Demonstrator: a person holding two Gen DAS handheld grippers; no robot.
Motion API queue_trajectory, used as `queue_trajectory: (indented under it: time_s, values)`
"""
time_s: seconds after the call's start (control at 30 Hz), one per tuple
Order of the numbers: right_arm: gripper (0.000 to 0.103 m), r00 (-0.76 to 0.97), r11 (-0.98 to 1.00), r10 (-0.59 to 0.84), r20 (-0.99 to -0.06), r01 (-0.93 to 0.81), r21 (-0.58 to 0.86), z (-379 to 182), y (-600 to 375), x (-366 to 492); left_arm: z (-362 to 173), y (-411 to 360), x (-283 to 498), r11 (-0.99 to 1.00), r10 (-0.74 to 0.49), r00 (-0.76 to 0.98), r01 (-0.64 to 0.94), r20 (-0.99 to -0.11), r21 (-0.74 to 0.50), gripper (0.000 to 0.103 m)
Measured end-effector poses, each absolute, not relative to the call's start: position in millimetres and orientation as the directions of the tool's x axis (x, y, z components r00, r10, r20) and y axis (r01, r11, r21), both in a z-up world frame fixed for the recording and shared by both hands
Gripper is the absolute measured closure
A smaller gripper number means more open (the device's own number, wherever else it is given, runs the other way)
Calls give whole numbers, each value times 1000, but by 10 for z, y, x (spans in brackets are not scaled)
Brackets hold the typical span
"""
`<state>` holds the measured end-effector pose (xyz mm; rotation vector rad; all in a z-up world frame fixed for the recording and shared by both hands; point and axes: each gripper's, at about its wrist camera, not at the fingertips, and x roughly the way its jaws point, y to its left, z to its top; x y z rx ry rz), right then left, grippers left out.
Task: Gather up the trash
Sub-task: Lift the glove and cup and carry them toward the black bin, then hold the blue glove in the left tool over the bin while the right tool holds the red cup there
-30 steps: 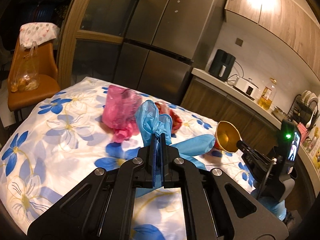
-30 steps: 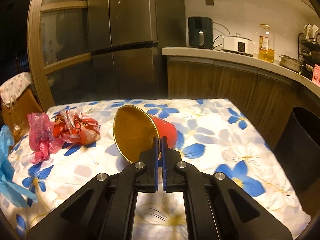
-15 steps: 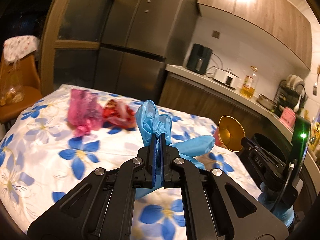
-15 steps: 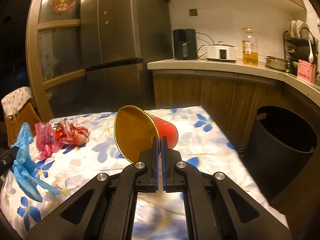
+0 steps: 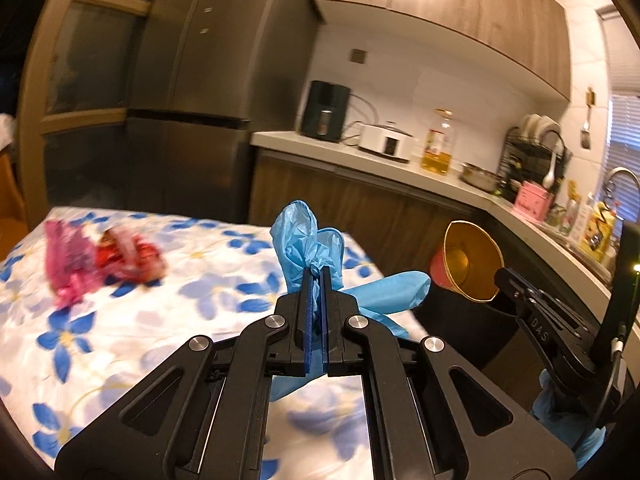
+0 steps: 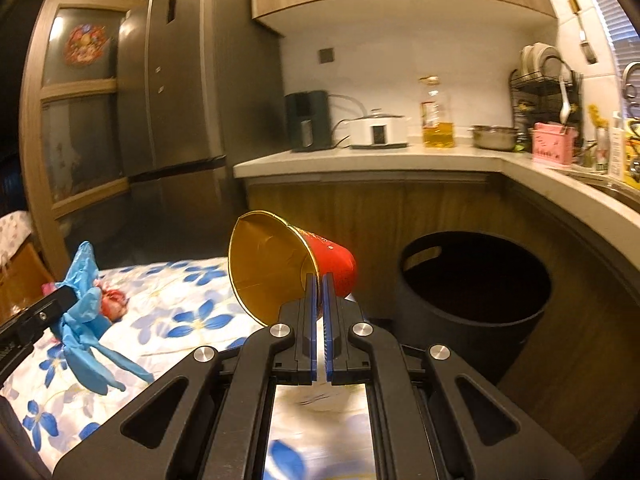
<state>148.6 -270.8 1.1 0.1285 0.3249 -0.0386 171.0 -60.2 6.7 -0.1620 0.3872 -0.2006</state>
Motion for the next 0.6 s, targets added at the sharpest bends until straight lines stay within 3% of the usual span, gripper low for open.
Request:
queue_trajectory:
  time_s: [0.6]
  values:
    - [100,941,948,-244,-236,283,145,183,-3823,1338,279,-2068,2178,903,-430,856,410,-288,-128,101]
